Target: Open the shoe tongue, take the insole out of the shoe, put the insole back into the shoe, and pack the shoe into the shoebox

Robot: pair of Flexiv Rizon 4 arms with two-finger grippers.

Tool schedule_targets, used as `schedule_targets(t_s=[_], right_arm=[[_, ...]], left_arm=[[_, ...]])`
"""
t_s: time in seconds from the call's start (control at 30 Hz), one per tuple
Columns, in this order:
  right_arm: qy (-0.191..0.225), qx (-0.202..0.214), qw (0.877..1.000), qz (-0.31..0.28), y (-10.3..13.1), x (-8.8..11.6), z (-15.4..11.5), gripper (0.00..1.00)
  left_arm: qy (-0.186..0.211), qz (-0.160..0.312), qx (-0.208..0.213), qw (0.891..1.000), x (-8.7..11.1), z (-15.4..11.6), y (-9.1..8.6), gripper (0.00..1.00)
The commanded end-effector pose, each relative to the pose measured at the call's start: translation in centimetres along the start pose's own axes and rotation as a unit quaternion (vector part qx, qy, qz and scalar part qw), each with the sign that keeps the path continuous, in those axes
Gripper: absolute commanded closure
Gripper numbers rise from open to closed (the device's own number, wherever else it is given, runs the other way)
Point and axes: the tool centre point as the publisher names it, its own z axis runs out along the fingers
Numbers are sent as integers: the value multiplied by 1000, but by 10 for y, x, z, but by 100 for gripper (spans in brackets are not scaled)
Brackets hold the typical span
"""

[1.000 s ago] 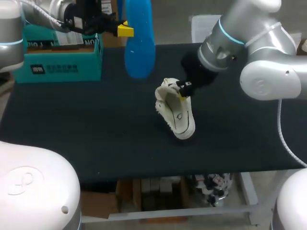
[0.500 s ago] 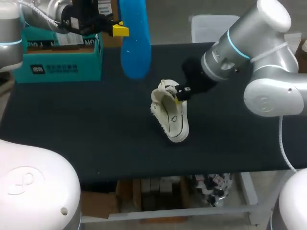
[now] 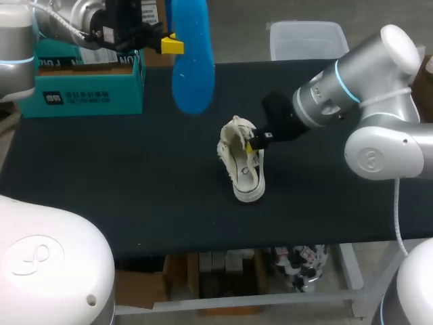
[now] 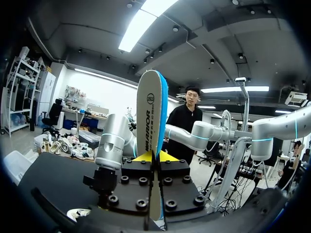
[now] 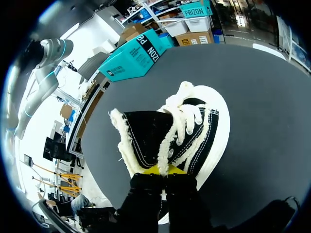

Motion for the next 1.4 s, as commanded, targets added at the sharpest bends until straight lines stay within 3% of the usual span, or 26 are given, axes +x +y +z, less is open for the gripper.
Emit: schedule_targets(t_s=[0.03, 0.07, 0.1, 0.13, 0.17, 0.2, 0.6, 0.93, 1.23, 1.4], right_arm=[[-5, 4, 1000, 2, 1, -1, -3, 100], [-10, 7, 1000, 3, 1, -1, -5, 100], [-12, 6, 1000, 2, 2, 0, -8, 74], [-20, 8, 1000, 2, 2, 2, -12, 34], [-24, 9, 1000, 2, 2, 3, -13, 8], [-30, 11, 999, 2, 3, 3, -17, 0], [-93, 46, 995, 1, 3, 9, -40, 0], [-136, 87, 987, 5, 5, 12, -66, 0], [-142, 108, 984, 0, 0, 14, -81, 0], [-142, 108, 984, 0, 0, 14, -81, 0]], left_arm=[[-1, 1, 1, 1000, 0, -1, 1, 100], [-2, 1, -1, 1000, 0, -1, 1, 100], [-3, 1, -1, 1000, 0, -1, 1, 100], [-4, 1, -2, 1000, 0, -1, 1, 100], [-5, 1, -2, 1000, 0, -1, 1, 100], [-6, 1, -3, 1000, 0, -1, 1, 100], [-15, 6, -7, 1000, 2, -4, 3, 100], [-19, 31, -17, 999, 14, -5, 20, 100], [-28, 131, -63, 989, 25, 3, 53, 100], [-14, 177, -85, 980, 22, 4, 70, 100]])
